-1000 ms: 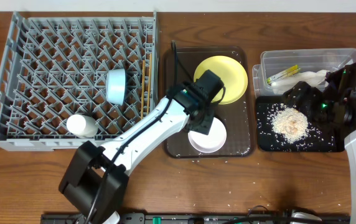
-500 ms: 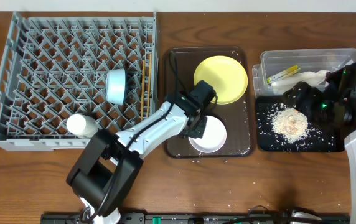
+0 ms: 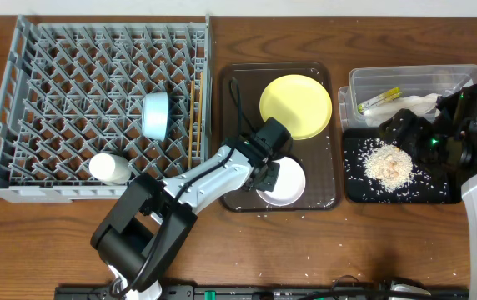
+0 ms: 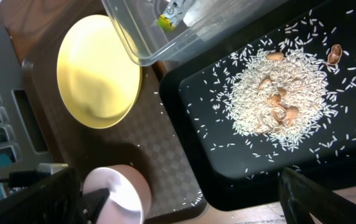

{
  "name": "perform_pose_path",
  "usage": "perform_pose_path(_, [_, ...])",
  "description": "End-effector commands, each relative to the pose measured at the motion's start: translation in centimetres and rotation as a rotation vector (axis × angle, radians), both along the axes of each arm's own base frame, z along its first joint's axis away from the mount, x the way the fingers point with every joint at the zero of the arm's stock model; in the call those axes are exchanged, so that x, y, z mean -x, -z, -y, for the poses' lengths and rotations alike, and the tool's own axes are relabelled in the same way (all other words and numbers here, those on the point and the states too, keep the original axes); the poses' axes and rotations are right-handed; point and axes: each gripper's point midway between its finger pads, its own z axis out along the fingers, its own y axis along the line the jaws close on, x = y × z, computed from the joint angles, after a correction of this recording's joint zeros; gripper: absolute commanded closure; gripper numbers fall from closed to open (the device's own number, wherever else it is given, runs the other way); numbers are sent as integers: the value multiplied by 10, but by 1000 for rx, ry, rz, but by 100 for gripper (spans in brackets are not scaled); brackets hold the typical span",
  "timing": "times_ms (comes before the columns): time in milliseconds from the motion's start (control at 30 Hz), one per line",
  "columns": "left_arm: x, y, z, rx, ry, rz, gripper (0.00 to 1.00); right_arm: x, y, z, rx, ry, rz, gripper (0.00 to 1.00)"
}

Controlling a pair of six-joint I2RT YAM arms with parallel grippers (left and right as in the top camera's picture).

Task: Sort waste into correct bins and load items into the dishwasher
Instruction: 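Lift the white bowl with left gripper and carry it to the rack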

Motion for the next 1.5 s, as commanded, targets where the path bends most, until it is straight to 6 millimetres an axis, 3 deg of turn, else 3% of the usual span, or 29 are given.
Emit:
perform_pose_path(0, [3, 11, -4, -16, -24, -27, 92, 0, 0, 0, -8, 3, -2, 1])
perform_pose_path(200, [-14, -14, 3, 15, -27, 54, 93, 0, 0, 0, -8, 3, -2, 1])
perform_pose_path(267, [-23, -37, 2, 22, -38, 116, 93, 0, 0, 0, -8, 3, -2, 1])
perform_pose_path(433, [-50, -121, -22, -20, -83, 384, 93, 0, 0, 0, -8, 3, -2, 1])
perform_pose_path(567, [-60, -187, -68, -149, -160, 625, 93, 0, 0, 0, -8, 3, -2, 1])
perform_pose_path(733, [-58, -279, -161, -514, -322, 945, 93, 0, 0, 0, -8, 3, -2, 1])
perform_pose_path(867, [-50, -318, -217, -848, -357, 992, 93, 0, 0, 0, -8, 3, -2, 1])
perform_pose_path(1000, [-49, -326, -261, -1105, -364, 893, 92, 0, 0, 0, -8, 3, -2, 1])
perform_pose_path(1233, [-62, -309, -330, -1245, -505, 732, 93, 0, 0, 0, -8, 3, -2, 1])
perform_pose_path(1333, [-68, -297, -351, -1281, -545, 675, 92, 0, 0, 0, -8, 3, -2, 1])
perform_pose_path(1467, [-79, -280, -363, -1299, -561, 630, 92, 0, 0, 0, -8, 3, -2, 1])
